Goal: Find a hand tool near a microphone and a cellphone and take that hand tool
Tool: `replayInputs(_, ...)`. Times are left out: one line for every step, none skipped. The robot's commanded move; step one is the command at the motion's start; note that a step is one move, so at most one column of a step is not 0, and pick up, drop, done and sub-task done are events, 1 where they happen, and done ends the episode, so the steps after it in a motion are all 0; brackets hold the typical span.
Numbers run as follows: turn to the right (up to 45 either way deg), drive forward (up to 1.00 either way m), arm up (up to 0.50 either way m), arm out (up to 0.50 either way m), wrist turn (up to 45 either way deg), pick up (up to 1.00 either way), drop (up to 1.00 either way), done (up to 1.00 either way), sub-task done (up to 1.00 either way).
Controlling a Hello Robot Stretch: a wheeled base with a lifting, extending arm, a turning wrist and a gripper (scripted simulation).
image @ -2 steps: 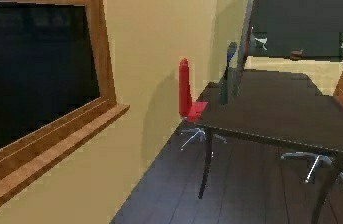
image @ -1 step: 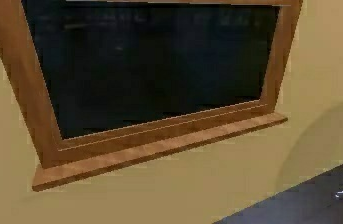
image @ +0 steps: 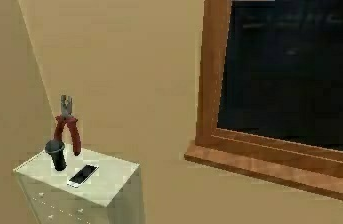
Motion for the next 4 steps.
replayInputs(-39.0,0.0,0.0,0.0,0.0,0.0,0.0,0.0,0.0)
replayInputs(0.0,0.15,0.0,0.0,0.0,0.0,0.0,0.0,0.0)
replayInputs(-27.0,0.0,0.0,0.0,0.0,0.0,0.0,0.0,0.0)
replayInputs(0.0,0.15,0.0,0.0,0.0,0.0,0.0,0.0,0.0)
